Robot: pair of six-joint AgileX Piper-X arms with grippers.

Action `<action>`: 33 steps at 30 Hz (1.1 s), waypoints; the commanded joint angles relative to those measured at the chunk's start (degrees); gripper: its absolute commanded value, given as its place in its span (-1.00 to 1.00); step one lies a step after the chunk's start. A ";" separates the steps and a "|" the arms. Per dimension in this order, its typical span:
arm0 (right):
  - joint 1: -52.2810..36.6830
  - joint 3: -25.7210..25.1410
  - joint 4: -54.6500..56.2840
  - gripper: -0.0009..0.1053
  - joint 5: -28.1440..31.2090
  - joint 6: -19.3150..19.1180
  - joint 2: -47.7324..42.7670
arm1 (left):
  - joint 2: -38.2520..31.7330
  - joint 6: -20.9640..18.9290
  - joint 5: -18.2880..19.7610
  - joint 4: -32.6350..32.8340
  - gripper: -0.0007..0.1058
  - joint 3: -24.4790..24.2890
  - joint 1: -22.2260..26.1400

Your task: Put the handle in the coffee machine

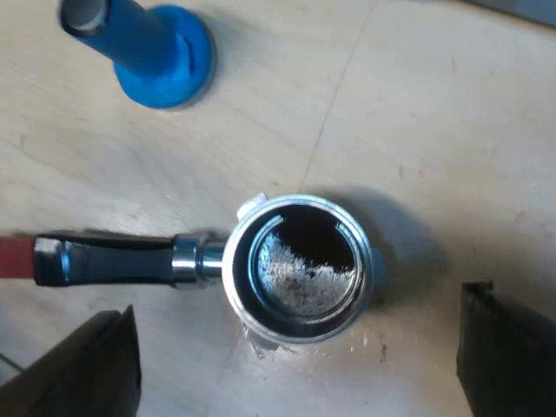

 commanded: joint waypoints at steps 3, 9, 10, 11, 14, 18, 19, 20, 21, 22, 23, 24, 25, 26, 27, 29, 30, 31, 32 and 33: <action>-0.17 -1.33 0.21 0.44 -0.90 1.08 1.92 | -0.23 -0.58 0.34 -0.43 0.53 -0.33 -0.05; -0.17 -4.10 0.35 0.44 -1.34 1.21 6.70 | -0.23 -0.58 0.34 -0.32 0.53 -0.33 -0.05; -0.17 -4.10 0.35 0.44 -1.32 0.96 7.03 | -0.23 -0.58 0.34 -0.32 0.53 -0.33 -0.05; -0.17 -4.09 0.24 0.44 -1.46 0.59 7.49 | -0.23 -0.58 0.34 -0.32 0.53 -0.33 -0.05; -0.90 -4.09 0.37 0.44 -2.18 0.23 8.69 | -0.23 -0.58 0.34 -0.32 0.53 -0.33 -0.05; -1.74 -4.09 -0.53 0.44 -2.38 -0.11 9.96 | -0.23 -0.58 0.34 -0.32 0.53 -0.33 -0.05; -1.74 -4.09 -0.79 0.44 -2.38 -0.28 10.06 | -0.23 -0.58 0.34 -0.32 0.53 -0.33 -0.05; -1.73 -4.09 -1.15 0.44 -2.38 -0.85 10.44 | -0.23 -0.58 0.34 -0.32 0.53 -0.33 -0.05; -1.73 -4.09 -1.71 0.44 -2.60 -1.14 10.86 | -0.23 -0.58 0.34 -0.32 0.53 -0.33 -0.05; -1.73 -4.09 -1.84 0.44 -3.00 -1.18 11.15 | -0.23 -0.58 0.34 -0.32 0.53 -0.33 -0.05; -1.73 -4.09 -2.20 0.44 -4.00 -1.14 11.53 | -0.23 -0.58 0.34 -0.32 0.53 -0.33 -0.05; -1.73 -4.09 -2.20 0.44 -4.18 -1.14 11.86 | -0.23 -0.58 0.34 -0.32 0.53 -0.33 -0.05; -1.73 -4.09 -2.21 0.44 -4.20 -1.14 11.94 | -0.23 -0.58 0.34 -0.32 0.53 -0.33 -0.05; -1.73 -4.09 -2.31 0.44 -4.23 -1.14 12.35 | -0.23 -0.58 0.34 -0.32 0.53 -0.33 -0.05; -1.73 -4.09 -2.31 0.44 -4.22 -1.14 12.70 | -0.23 -0.58 0.34 -0.32 0.53 -0.33 -0.05; -1.73 -4.09 -3.59 0.44 -4.22 -1.14 13.74 | -0.23 -0.58 0.34 -0.32 0.53 -0.33 -0.05; -1.73 -4.09 -3.91 0.44 -4.22 -1.14 13.89 | -0.23 -0.58 0.34 -0.32 0.53 -0.33 -0.05; -1.73 -4.09 -4.40 0.44 -4.22 -1.14 14.19 | -0.23 -0.58 0.34 -0.32 0.53 -0.33 -0.05; -1.73 -4.09 -4.43 0.44 -4.22 -1.14 14.48 | -0.23 -0.58 0.34 -0.32 0.53 -0.33 -0.05; -1.73 -4.09 -4.49 0.44 -4.22 -1.14 14.61 | -0.23 -0.58 0.34 -0.32 0.53 -0.33 -0.05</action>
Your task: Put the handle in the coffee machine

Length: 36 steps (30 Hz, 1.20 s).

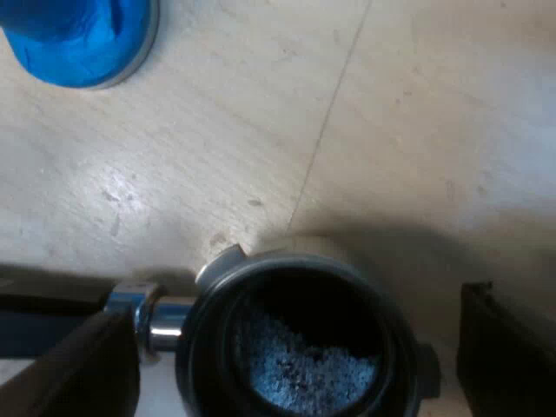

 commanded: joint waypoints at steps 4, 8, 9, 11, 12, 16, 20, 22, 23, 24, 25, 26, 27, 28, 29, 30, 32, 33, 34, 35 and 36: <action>-0.22 -0.42 -0.20 0.44 -1.28 -0.62 1.57 | -0.23 -0.58 0.34 -0.32 0.53 -0.33 -0.05; -0.22 -0.42 -0.47 0.44 -1.83 -0.62 2.38 | -0.23 -0.58 0.34 -0.32 0.53 -0.33 -0.05; -0.22 -0.42 -0.65 0.44 -1.81 -0.62 2.48 | -0.23 -0.58 0.34 -0.32 0.53 -0.33 -0.05; -0.22 -0.42 -1.11 0.44 -2.91 -0.62 2.69 | -0.23 -0.58 0.34 -0.32 0.53 -0.33 -0.05; -0.22 -0.42 -1.10 0.44 -3.11 -0.62 2.67 | -0.23 -0.58 0.34 -0.32 0.53 -0.33 -0.05; -0.22 -0.42 -1.07 0.44 -3.79 -0.62 3.38 | -0.23 -0.58 0.34 -0.32 0.53 -0.33 -0.05; -0.22 -0.42 -1.06 0.44 -3.93 -0.62 3.93 | -0.23 -0.58 0.34 -0.32 0.53 -0.33 -0.05; -0.22 -0.42 -1.06 0.44 -4.22 -0.62 4.10 | -0.23 -0.58 0.34 -0.32 0.53 -0.33 -0.05; -0.22 -0.42 -1.06 0.44 -4.27 -0.62 4.10 | -0.23 -0.58 0.34 -0.32 0.53 -0.33 -0.05; -0.22 -0.42 -1.06 0.44 -4.22 -0.62 4.10 | -0.23 -0.58 0.34 -0.32 0.53 -0.33 -0.05; -0.22 -0.42 -1.06 0.44 -4.22 -0.62 4.10 | -0.23 -0.58 0.34 -0.32 0.53 -0.33 -0.05; -0.22 -0.42 -1.06 0.44 -4.22 -0.62 4.10 | -0.23 -0.58 0.34 -0.32 0.53 -0.33 -0.05; -0.22 -0.42 -1.06 0.44 -4.22 -0.62 4.10 | -0.23 -0.58 0.34 -0.32 0.53 -0.33 -0.05; -0.22 -0.42 -1.06 0.44 -4.22 -0.76 4.10 | -0.23 -0.58 0.34 -0.32 0.53 -0.33 -0.05; -0.22 -0.42 -1.06 0.40 -4.22 -1.19 4.10 | -0.23 -0.58 0.34 -0.32 0.53 -0.33 -0.05; -0.22 -0.42 -1.06 0.37 -4.22 -1.39 4.10 | -0.23 -0.58 0.34 -0.32 0.53 -0.33 -0.05; -0.22 -0.42 -1.06 0.15 -4.22 -1.56 4.10 | -0.23 -0.58 0.34 -0.32 0.53 -0.33 -0.05; -0.22 -0.42 -1.06 0.08 -4.22 -1.56 4.10 | -0.23 -0.58 0.34 -0.32 0.53 -0.33 -0.05; -0.22 -0.42 -1.06 -0.08 -4.22 -1.56 4.10 | -0.23 -0.58 0.34 -0.32 0.53 -0.33 -0.05; -0.22 -0.42 -1.26 -0.24 -4.09 -1.66 4.10 | -0.23 -0.58 0.34 -0.32 0.53 -0.33 -0.05; -0.22 -0.42 -1.36 -0.30 -4.06 -1.70 4.10 | -0.23 -0.58 0.34 -0.32 0.53 -0.33 -0.05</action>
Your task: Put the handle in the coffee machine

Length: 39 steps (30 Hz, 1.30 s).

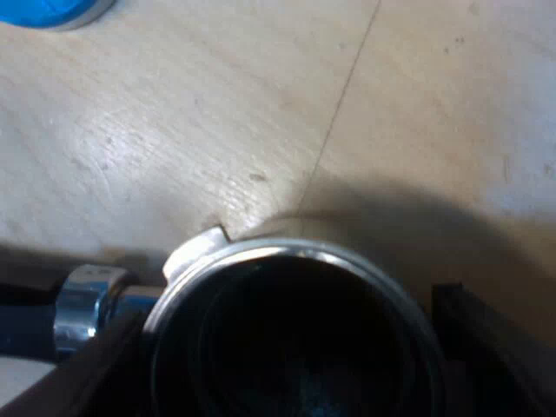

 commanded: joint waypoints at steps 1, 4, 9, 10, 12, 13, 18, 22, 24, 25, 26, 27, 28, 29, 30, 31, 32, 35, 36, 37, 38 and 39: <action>-0.17 -0.29 -0.12 -0.47 -0.33 -1.17 0.02 | -0.23 -0.58 0.34 -0.32 0.53 -0.33 -0.05; -0.17 -0.29 -0.25 -0.94 -0.33 -1.90 0.02 | -0.23 -0.58 0.34 -0.32 0.53 -0.33 -0.05; -0.17 -0.29 0.16 -0.98 0.04 -2.23 -0.97 | -0.23 2.78 0.34 -0.66 0.53 -0.33 -0.05; -0.17 -0.29 0.73 -0.98 0.16 -2.05 -1.47 | -0.23 4.48 0.34 -0.87 0.53 -0.21 -0.05; -0.17 -0.29 2.00 -0.98 0.29 -1.21 -2.28 | -0.23 6.19 0.34 -0.86 0.53 -0.21 -0.05; -0.17 -0.29 2.91 -0.98 0.28 -0.35 -2.96 | -0.23 6.61 0.34 -1.13 0.53 -0.21 -0.05; -0.17 -0.29 6.20 -0.98 1.80 0.06 -5.88 | -0.23 6.74 0.34 -2.50 0.53 -0.21 -0.05; -0.17 -0.29 9.71 -0.98 2.91 0.06 -8.97 | -0.23 6.74 0.34 -2.48 0.53 -0.21 -0.05; -0.17 -0.29 11.35 -0.98 2.91 0.06 -10.23 | -0.23 6.74 1.12 -2.95 0.53 -0.21 -0.05; -0.17 -0.29 12.55 -0.98 2.91 0.06 -11.03 | -0.23 6.74 1.57 -3.29 0.53 -0.21 -0.05; -0.17 -0.29 13.65 -0.98 3.19 0.06 -11.81 | -0.23 6.74 2.09 -3.59 0.53 -0.21 -0.05; -0.17 -0.29 13.97 -0.98 3.65 0.06 -12.04 | -0.23 6.74 2.23 -3.66 0.53 -0.21 -0.05; -0.17 -0.29 15.02 -0.98 4.41 0.06 -12.94 | -0.23 6.74 2.29 -3.88 0.53 -0.21 -0.05; -0.17 -0.29 15.64 -0.98 4.79 0.06 -13.56 | -0.23 6.74 2.43 -3.91 0.53 -0.01 -0.05; -0.17 -0.29 16.06 -0.98 5.21 0.06 -13.95 | -0.23 6.74 2.45 -3.89 0.53 0.05 -0.05; -0.17 -0.29 16.40 -0.98 5.60 0.06 -14.49 | -0.23 6.74 2.57 -3.89 0.53 0.16 -0.05; -0.17 -0.29 16.69 -0.98 5.77 0.06 -14.87 | -0.23 6.74 3.00 -3.89 0.53 0.34 -0.05; -0.17 -0.29 18.01 -0.98 5.86 0.06 -17.19 | -0.23 5.23 6.02 -5.15 0.53 1.79 -0.05; -0.17 -0.29 18.11 -0.98 5.86 0.06 -17.29 | -0.23 5.00 6.57 -5.44 0.53 2.01 -0.05; -0.17 -0.29 18.25 -0.98 5.86 0.06 -17.42 | -0.23 4.97 7.50 -6.21 0.53 2.70 -0.05; -0.17 -0.29 18.36 -0.98 5.86 0.06 -17.54 | -0.23 4.97 7.74 -6.49 0.53 3.13 -0.05; -0.17 -0.29 18.36 -0.98 5.86 0.06 -17.66 | -0.23 4.97 7.80 -6.64 0.53 3.27 -0.05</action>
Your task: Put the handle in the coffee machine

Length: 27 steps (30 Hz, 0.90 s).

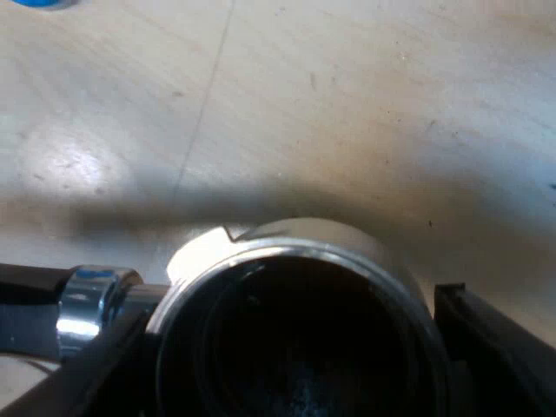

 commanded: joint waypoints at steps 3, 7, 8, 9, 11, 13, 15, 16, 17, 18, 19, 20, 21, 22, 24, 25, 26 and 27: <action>-0.17 -0.29 3.46 -0.98 2.11 -0.03 -4.64 | -0.23 -0.23 1.63 -3.45 0.53 3.32 -0.05; -0.17 -0.29 4.48 -0.98 2.99 0.19 -7.06 | -0.13 -0.23 1.63 -5.46 0.53 5.42 -0.05; -0.17 -0.29 4.46 -0.98 3.14 0.50 -8.05 | -0.13 -0.23 1.86 -6.06 0.53 6.69 -0.05; -0.17 -0.29 4.46 -0.98 3.19 0.55 -8.17 | -0.13 -0.05 2.05 -6.08 0.53 7.11 -0.05; -0.17 -0.29 4.46 -0.98 3.35 0.94 -9.54 | -0.13 0.48 2.97 -5.95 0.53 8.53 -0.05; -0.17 -0.29 4.46 -0.98 3.35 1.08 -10.25 | -0.13 1.12 3.08 -6.06 0.53 9.30 -0.05; -0.17 -0.29 4.77 -0.98 3.23 1.55 -10.74 | -0.13 1.97 3.32 -6.49 0.53 9.44 -0.05; -0.17 -0.29 4.76 -0.98 3.22 1.76 -11.06 | -0.13 2.89 3.49 -7.02 0.53 9.43 -0.05; -0.17 -0.29 4.76 -0.98 3.03 1.82 -11.32 | -0.01 3.71 3.65 -7.21 0.53 9.43 -0.05; -0.17 -0.29 4.63 -0.98 2.69 1.80 -11.49 | 0.20 4.47 3.65 -7.21 0.53 9.43 -0.05; -0.17 -0.29 4.69 -0.98 1.99 1.80 -11.65 | 0.71 4.80 3.64 -7.20 0.53 9.43 -0.05; -0.17 -0.29 4.66 -0.98 1.09 1.96 -11.82 | 1.41 4.79 3.53 -7.20 0.53 9.55 -0.05; -0.17 -0.29 4.66 -0.98 1.09 1.96 -11.88 | 1.71 4.79 3.53 -7.20 0.53 9.57 -0.05; -0.17 -0.29 4.66 -0.98 -0.46 2.61 -12.16 | 2.99 4.79 3.54 -7.50 0.53 9.90 -0.05; -0.17 -0.29 4.66 -0.98 -1.29 2.80 -12.28 | 4.79 4.79 3.54 -8.28 0.53 10.47 -0.05; -0.17 -0.29 4.66 -0.98 -1.95 2.79 -12.44 | 6.51 4.79 3.64 -9.01 0.53 10.82 -0.05; -0.17 -0.29 4.66 -0.98 -2.19 2.79 -12.62 | 7.94 4.79 3.65 -9.55 0.53 11.01 -0.05; -0.17 -0.29 4.66 -0.98 -2.20 2.79 -12.71 | 8.40 4.91 3.65 -9.88 0.52 11.09 -0.05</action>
